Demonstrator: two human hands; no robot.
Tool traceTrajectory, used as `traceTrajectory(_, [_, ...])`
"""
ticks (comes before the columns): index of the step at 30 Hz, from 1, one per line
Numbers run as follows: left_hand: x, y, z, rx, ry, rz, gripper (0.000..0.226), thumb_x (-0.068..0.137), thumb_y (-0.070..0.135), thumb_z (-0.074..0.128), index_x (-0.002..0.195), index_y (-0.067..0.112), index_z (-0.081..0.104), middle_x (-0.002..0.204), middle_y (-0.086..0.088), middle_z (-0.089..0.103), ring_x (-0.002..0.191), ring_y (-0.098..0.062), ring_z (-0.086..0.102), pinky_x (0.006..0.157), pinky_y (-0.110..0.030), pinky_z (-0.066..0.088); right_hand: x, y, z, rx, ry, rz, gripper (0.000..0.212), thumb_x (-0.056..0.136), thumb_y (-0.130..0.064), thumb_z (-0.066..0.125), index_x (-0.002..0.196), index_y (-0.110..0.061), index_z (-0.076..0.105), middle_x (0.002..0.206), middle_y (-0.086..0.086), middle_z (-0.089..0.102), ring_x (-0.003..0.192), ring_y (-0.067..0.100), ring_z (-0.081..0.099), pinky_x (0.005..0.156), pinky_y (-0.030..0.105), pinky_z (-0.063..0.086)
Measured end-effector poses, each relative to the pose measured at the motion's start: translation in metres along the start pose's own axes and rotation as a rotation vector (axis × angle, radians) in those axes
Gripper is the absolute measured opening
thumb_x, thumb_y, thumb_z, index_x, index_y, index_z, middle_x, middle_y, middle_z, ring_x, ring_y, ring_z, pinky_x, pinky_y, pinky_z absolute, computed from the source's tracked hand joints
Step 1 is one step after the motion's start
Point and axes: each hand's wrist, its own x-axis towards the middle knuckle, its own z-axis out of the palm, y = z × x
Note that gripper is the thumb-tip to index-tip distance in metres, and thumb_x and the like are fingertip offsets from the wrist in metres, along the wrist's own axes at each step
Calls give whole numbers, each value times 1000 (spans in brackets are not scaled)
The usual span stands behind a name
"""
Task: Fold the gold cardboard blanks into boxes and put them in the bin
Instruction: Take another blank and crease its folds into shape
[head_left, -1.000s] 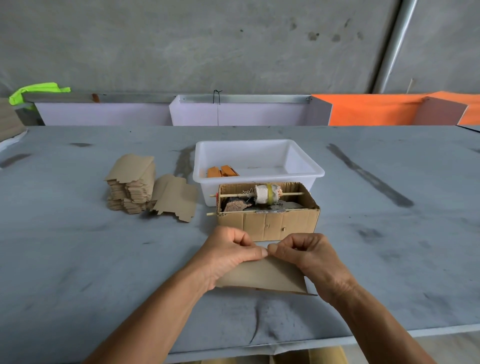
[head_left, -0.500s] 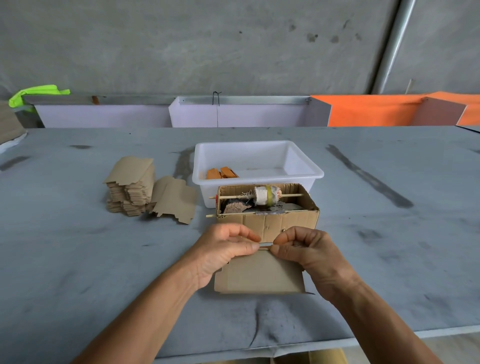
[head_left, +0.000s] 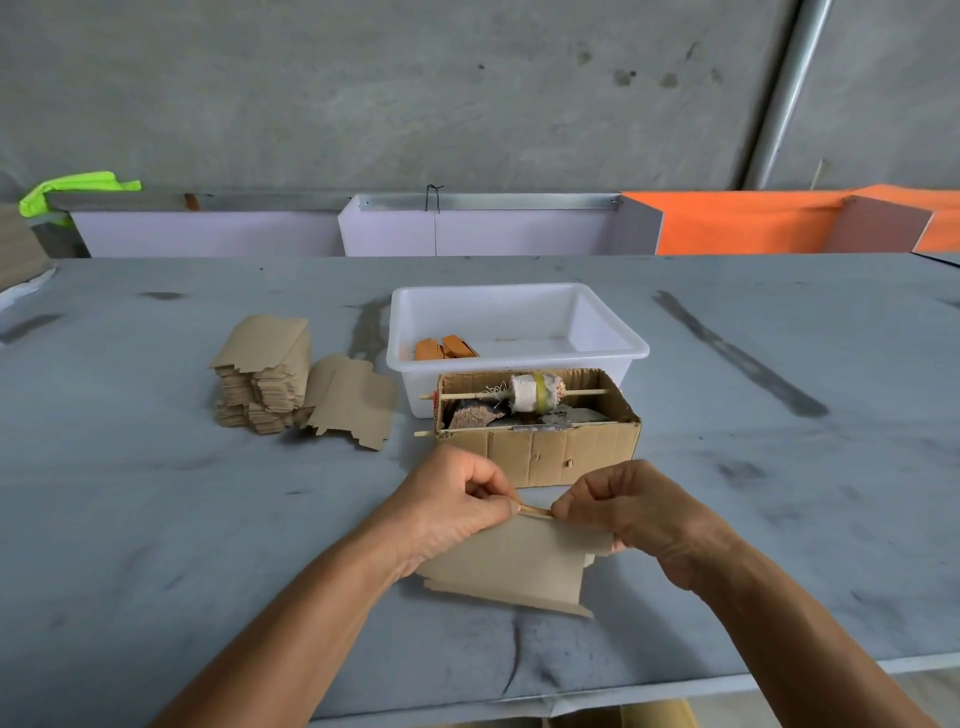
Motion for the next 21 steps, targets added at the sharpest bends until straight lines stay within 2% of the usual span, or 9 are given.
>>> traceTrajectory(6, [-1,1,-1,-59,-49,-32,10,80,5,70,77,14,73,60,10,60,54,6,51,58,-8,43,0,4,-6,-9,-49,-92,19,86,-4,65,68,-10,68,53,-10,60,46,-2,47,47,10,37])
traceTrajectory(11, [0,0,-1,-178,-45,-143,25,81,-2,68,72,20,73,59,10,64,58,2,55,53,-8,42,4,12,-4,-44,18,-166,19,88,-5,63,70,-10,68,54,-9,58,50,0,45,50,12,37])
traceTrajectory(15, [2,-4,-4,-265,-68,-213,30,85,-5,61,77,20,75,52,13,61,51,3,49,46,-11,37,7,16,-5,-12,26,-144,16,87,-1,63,73,-6,69,58,-5,58,54,3,46,53,15,38])
traceTrajectory(19, [3,-11,-4,-313,-95,-241,29,88,-4,58,85,20,75,59,11,59,53,3,45,49,-11,35,9,17,-6,84,19,-125,20,86,9,59,76,-4,71,57,-3,62,50,1,50,48,13,39])
traceTrajectory(21, [4,-12,-4,-346,-119,-253,31,88,-6,55,89,18,74,71,6,63,53,4,47,52,-12,35,10,18,-7,153,53,-106,20,84,11,60,82,-5,72,54,-5,59,47,0,49,45,13,38])
